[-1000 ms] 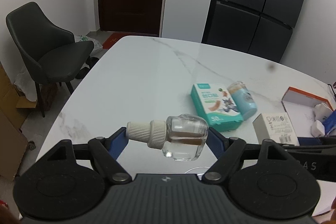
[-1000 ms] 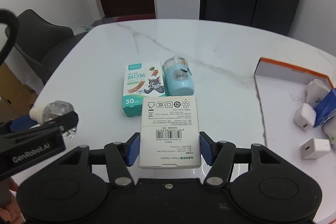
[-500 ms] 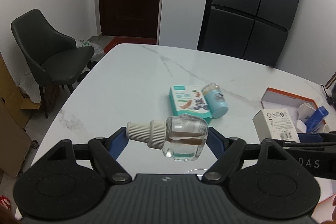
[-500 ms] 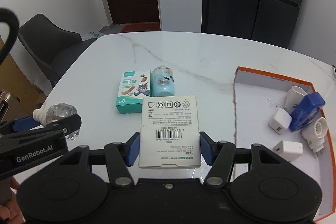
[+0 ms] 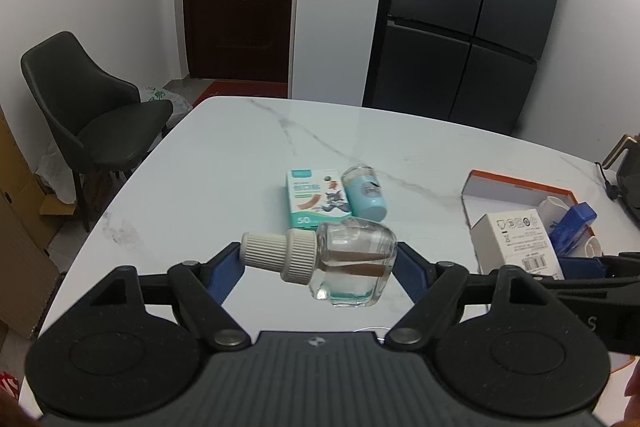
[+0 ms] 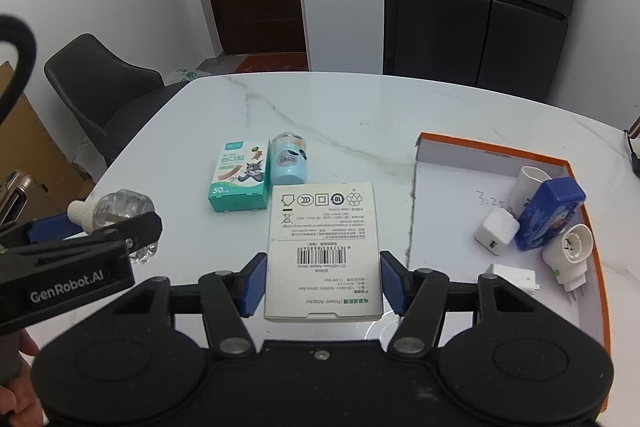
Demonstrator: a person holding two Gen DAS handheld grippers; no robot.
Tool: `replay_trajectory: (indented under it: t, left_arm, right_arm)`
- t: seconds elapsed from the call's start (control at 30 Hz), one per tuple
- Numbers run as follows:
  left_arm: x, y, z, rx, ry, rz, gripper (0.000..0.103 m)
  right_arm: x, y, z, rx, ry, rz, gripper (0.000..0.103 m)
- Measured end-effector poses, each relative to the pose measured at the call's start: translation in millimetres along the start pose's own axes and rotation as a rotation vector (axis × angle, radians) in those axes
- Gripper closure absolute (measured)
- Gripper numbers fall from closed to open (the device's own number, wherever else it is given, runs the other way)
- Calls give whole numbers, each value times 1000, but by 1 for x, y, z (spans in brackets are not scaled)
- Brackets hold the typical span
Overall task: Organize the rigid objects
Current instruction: 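Carry the glass bottle and white product box toward the orange-rimmed tray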
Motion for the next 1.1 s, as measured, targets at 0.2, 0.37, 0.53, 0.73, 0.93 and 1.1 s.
replay_trajectory:
  t: [0.2, 0.37, 0.53, 0.73, 0.93, 1.1]
  left_arm:
    - [18, 6, -1, 11, -5, 7, 22]
    - [35, 10, -2, 17, -12, 15, 22]
    - [52, 12, -2, 22, -25, 28, 22]
    - [66, 15, 0, 22, -32, 40, 22]
    - [78, 19, 1, 26, -45, 52, 22]
    - [86, 20, 2, 26, -51, 63, 22]
  right_arm:
    - [17, 10, 1, 8, -7, 0, 32]
    - [33, 18, 2, 18, -21, 8, 32]
    - [50, 27, 3, 25, -40, 18, 32]
    - [65, 36, 5, 32, -58, 30, 32]
    - [77, 44, 7, 36, -77, 40, 32]
    - [85, 49, 9, 39, -86, 46, 32]
Point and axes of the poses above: each gripper's, at about its wrist camera, not at the fingertips, and y roughly against the way its jaws point, x to its right, z to its underside, the point moved 7 cm from there along -y, roughly the way its jaws point, and after that the axes turned 10 degrees about x, right-handed, at the moved point
